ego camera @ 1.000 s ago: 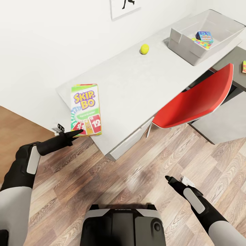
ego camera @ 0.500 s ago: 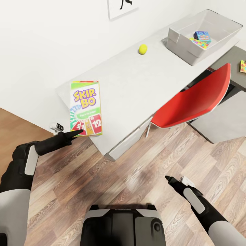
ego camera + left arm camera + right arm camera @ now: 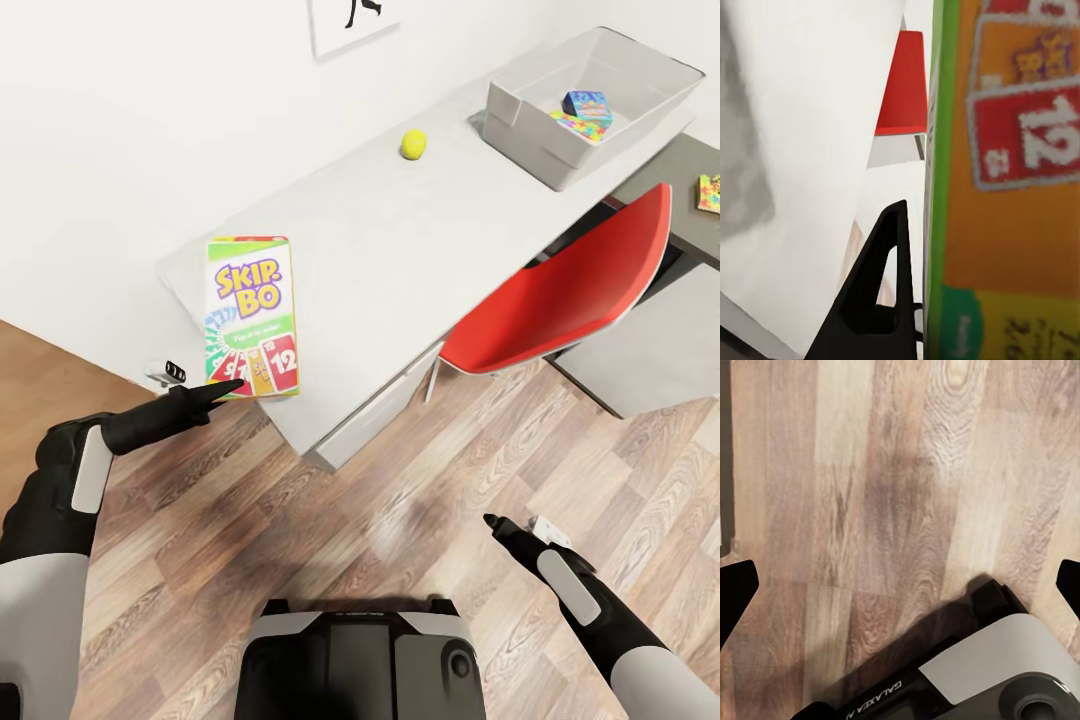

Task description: Put all the toys in the child's room - the three board games (two on the bed and one on the table), the two jigsaw puzzles on the table, and the tennis ball on the table - inside the toy box on the table in the child's room.

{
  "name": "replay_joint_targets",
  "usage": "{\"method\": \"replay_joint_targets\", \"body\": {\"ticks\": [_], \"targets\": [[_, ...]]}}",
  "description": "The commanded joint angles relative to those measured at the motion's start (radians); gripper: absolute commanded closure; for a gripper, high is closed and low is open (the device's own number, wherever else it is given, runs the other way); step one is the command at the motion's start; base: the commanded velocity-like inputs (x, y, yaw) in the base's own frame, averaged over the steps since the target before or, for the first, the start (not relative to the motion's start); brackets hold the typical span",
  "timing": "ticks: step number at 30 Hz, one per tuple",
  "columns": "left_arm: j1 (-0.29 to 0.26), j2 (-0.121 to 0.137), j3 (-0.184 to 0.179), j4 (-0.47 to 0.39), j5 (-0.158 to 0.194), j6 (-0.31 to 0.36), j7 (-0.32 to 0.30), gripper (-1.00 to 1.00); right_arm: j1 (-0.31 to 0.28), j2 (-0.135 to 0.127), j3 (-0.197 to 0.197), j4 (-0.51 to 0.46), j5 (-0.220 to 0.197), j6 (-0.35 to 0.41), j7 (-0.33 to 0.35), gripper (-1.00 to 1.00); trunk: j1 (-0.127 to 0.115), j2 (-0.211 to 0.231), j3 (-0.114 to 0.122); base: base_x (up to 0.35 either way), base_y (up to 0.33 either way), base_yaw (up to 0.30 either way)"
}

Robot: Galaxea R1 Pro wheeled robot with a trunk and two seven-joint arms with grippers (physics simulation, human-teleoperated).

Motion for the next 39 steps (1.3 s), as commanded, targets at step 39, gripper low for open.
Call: {"method": "replay_joint_targets", "body": {"ticks": [39], "targets": [[0.012, 0.074, 0.000, -0.051, 0.005, 0.007, -0.012, 1.00, 0.000, 0.002, 0.034, -0.002, -0.007, -0.001, -0.009, -1.00, 0.001, -0.002, 0.020, 0.000, 0.000, -0.141]]}}
